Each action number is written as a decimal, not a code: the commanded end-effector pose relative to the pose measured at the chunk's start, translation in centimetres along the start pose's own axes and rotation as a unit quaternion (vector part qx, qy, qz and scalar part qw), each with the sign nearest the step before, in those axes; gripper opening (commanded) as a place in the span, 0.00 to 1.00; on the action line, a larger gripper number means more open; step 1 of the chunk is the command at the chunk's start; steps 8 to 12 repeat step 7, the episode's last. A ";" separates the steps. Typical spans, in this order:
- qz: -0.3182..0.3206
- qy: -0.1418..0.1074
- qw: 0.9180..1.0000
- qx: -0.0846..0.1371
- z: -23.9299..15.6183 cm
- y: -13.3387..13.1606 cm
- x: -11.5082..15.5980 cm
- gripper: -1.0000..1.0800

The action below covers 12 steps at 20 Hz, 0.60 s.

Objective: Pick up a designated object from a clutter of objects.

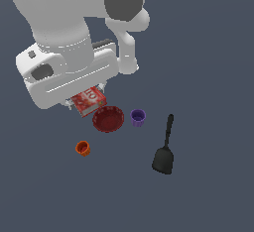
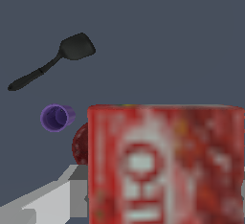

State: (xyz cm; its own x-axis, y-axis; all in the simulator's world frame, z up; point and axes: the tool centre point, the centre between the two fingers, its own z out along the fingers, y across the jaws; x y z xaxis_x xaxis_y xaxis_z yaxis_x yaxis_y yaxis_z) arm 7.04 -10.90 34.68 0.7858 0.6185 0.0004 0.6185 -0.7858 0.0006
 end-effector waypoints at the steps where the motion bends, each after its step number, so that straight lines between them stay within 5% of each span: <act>1: 0.000 0.000 1.000 0.000 -0.5 0.1 0.4 0.00; 12: 0.000 0.000 1.000 0.000 -1.0 0.2 0.8 0.00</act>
